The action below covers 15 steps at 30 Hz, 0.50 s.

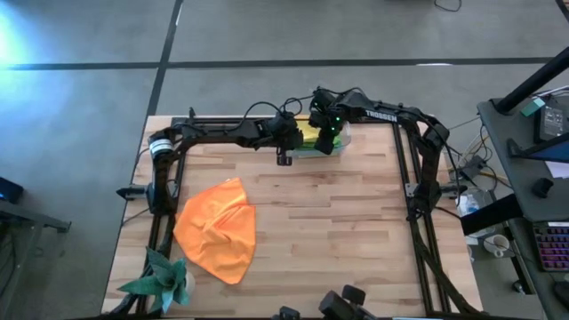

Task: Fold microfiber towels
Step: Stack the yellow microfiber cloth on top of the green microfiber cloth in the transparent bin

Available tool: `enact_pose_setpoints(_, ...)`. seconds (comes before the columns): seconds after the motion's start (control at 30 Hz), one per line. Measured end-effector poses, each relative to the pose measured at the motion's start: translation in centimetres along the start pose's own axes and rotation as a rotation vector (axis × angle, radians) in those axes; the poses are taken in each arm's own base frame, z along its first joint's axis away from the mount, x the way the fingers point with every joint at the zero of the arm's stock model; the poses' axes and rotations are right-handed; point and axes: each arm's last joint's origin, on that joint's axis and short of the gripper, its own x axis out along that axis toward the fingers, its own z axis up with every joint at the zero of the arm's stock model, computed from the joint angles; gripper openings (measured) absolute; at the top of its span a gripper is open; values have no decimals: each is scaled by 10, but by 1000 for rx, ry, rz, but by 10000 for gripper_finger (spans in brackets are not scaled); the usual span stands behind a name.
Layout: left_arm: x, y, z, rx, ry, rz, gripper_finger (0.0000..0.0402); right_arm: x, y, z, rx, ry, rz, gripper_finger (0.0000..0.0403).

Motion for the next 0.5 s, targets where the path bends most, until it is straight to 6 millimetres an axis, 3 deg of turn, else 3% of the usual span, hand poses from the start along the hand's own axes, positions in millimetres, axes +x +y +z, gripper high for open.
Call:
enact_pose_setpoints(0.17,0,0,-1,1,7,-3,9,-1,2,0,-4,-2,5,41)
enact_pose_setpoints(0.5,-5,3,1,-1,21,32,90,-14,4,-5,23,8,2,127)
